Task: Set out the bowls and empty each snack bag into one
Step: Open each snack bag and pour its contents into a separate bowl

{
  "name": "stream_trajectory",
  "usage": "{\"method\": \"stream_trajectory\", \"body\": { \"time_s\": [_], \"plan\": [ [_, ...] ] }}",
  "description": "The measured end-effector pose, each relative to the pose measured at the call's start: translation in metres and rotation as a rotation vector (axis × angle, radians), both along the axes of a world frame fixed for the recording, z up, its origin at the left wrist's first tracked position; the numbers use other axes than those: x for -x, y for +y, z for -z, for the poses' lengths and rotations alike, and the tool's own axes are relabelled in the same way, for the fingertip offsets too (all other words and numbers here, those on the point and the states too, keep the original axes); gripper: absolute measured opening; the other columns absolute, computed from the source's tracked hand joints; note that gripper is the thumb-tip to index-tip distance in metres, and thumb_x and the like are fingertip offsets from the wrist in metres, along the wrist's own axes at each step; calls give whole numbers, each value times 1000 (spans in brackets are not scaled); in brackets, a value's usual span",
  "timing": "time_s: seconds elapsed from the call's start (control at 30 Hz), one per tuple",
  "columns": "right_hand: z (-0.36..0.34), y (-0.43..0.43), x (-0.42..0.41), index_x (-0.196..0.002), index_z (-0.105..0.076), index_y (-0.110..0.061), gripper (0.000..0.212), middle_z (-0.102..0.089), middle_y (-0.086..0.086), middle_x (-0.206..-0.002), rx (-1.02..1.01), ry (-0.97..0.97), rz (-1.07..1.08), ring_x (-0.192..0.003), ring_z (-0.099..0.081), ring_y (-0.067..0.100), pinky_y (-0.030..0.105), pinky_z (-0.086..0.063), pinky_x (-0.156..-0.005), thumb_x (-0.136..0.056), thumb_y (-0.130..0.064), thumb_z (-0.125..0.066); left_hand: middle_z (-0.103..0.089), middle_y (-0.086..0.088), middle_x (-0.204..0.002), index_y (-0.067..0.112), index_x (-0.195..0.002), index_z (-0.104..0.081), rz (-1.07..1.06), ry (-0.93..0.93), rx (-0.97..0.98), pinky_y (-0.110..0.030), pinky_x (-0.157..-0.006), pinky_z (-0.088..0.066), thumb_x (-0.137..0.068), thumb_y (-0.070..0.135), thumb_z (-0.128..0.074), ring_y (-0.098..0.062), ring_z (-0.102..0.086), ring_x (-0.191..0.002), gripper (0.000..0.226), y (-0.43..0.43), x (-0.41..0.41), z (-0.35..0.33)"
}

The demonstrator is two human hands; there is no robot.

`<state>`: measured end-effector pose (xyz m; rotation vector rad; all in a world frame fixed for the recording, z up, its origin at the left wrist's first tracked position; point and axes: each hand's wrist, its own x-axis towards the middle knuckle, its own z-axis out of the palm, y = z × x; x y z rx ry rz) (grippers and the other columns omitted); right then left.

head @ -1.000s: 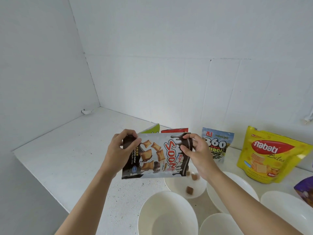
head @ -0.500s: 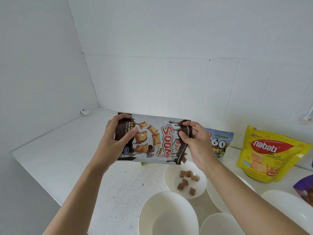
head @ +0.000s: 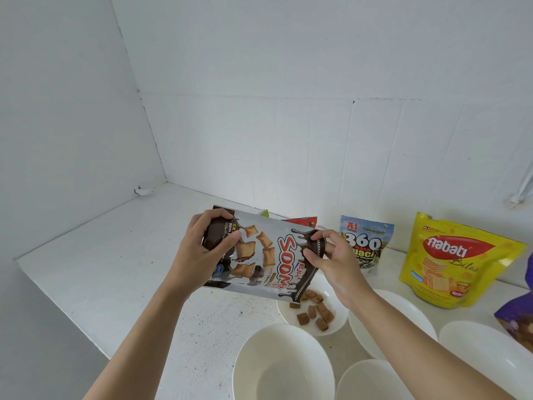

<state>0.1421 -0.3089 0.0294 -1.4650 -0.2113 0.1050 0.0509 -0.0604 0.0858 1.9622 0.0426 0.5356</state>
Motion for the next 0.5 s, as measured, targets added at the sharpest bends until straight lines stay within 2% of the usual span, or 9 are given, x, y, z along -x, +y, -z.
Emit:
{"method": "stream_trajectory", "body": {
  "time_s": [0.1,0.17,0.27,0.33,0.5],
  "plan": [
    [-2,0,-1,-103,-58,-11,25,-78,10,-96,5,6,4,-96,-74,30,47,-62,-85,-89,3,-71,-53,11,-124,44,-110,-61,-11,-1,-16,-39,-75,-65,-81,48,-69,-18,-64,-110,30,-1,-2,-5],
    [-7,0,-2,-105,-58,-9,25,-78,11,-97,-24,-1,-3,-97,-73,31,47,-61,-85,-89,4,-71,-57,6,-124,42,-112,-61,-22,-18,-20,-37,-73,-65,-84,45,-71,-21,-66,-108,29,0,-4,-13],
    [-21,1,-3,-108,-58,-7,25,-77,15,-98,-111,3,-22,-98,-73,33,39,-61,-77,-89,5,-70,-62,-2,-123,38,-113,-61,-33,-64,4,-34,-67,-64,-89,34,-74,-25,-69,-104,27,3,-8,-31],
    [-29,2,-3,-109,-58,-7,26,-77,17,-99,-161,8,-27,-96,-73,33,35,-61,-73,-89,6,-69,-63,2,-122,38,-112,-61,-33,-98,1,-36,-68,-65,-90,31,-75,-24,-69,-104,27,3,-9,-44],
    [-39,4,-4,-108,-58,-10,26,-77,16,-99,-169,-24,-10,-93,-74,31,37,-61,-72,-90,4,-70,-64,5,-121,39,-110,-61,-24,-122,-12,-42,-71,-66,-90,31,-76,-24,-68,-105,25,3,-12,-59]
  ]
}}
